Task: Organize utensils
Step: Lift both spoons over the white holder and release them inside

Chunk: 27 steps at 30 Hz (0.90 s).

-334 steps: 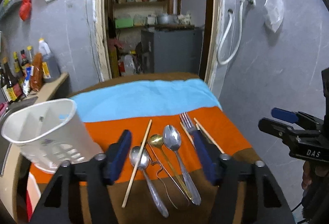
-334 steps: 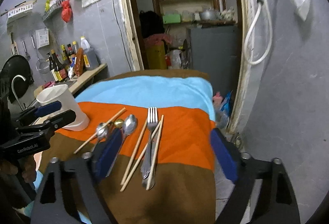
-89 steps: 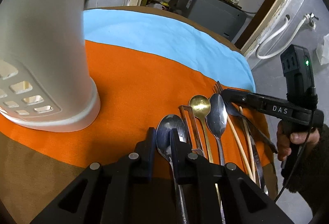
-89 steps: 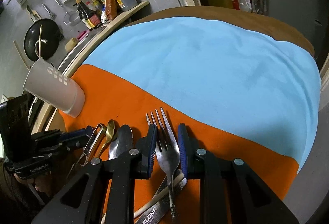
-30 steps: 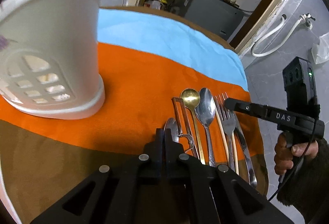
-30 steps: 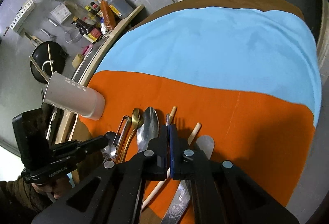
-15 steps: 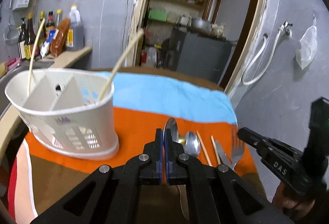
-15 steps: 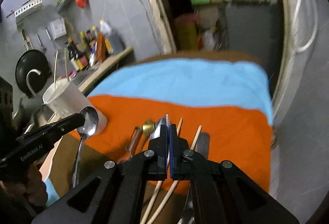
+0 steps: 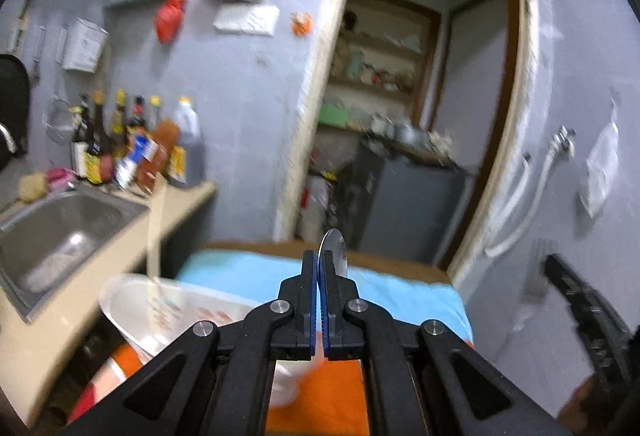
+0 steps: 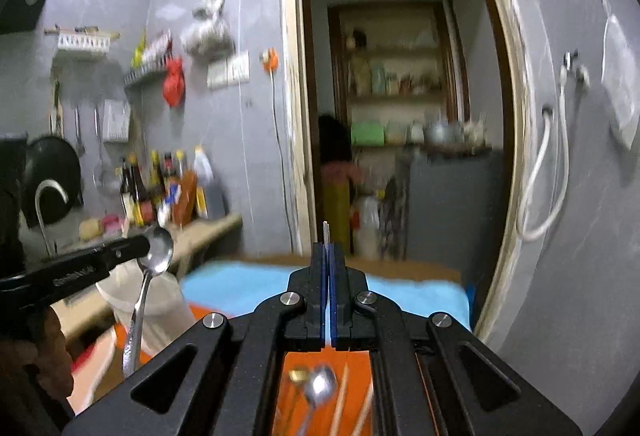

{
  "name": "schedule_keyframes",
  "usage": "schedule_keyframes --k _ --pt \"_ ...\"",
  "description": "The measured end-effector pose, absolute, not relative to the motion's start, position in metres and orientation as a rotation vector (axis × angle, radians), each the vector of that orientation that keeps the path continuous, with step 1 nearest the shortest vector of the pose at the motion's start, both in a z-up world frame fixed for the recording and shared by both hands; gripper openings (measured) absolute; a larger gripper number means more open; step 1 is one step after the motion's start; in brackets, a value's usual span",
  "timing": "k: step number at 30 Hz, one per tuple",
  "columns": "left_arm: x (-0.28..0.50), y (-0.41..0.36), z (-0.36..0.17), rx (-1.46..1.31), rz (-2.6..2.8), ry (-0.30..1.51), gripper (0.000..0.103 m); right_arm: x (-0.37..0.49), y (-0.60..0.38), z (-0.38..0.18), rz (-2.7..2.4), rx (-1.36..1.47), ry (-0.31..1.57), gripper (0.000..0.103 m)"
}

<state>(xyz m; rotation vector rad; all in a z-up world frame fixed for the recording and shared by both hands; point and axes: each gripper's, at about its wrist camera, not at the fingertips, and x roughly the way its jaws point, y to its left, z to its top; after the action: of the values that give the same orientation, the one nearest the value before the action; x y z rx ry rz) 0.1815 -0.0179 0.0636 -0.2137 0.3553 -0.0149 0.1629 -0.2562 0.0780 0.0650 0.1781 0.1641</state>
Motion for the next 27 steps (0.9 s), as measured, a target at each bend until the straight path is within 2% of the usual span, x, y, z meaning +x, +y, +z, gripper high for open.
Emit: schedule_keyframes --k 4,10,18,27 --pt "0.185 0.016 0.076 -0.222 0.072 0.316 0.002 0.158 -0.227 0.117 0.213 0.068 0.075 0.002" --pt "0.199 0.067 0.072 -0.237 0.207 0.276 0.002 0.176 -0.165 0.134 0.277 0.023 -0.010 0.002" --pt "0.217 0.087 0.053 -0.137 0.298 0.252 0.002 0.209 -0.097 0.103 0.276 -0.107 -0.019 0.002" --pt "0.220 0.074 0.026 -0.014 0.322 0.243 0.002 0.221 -0.078 0.068 0.266 -0.196 0.030 0.002"
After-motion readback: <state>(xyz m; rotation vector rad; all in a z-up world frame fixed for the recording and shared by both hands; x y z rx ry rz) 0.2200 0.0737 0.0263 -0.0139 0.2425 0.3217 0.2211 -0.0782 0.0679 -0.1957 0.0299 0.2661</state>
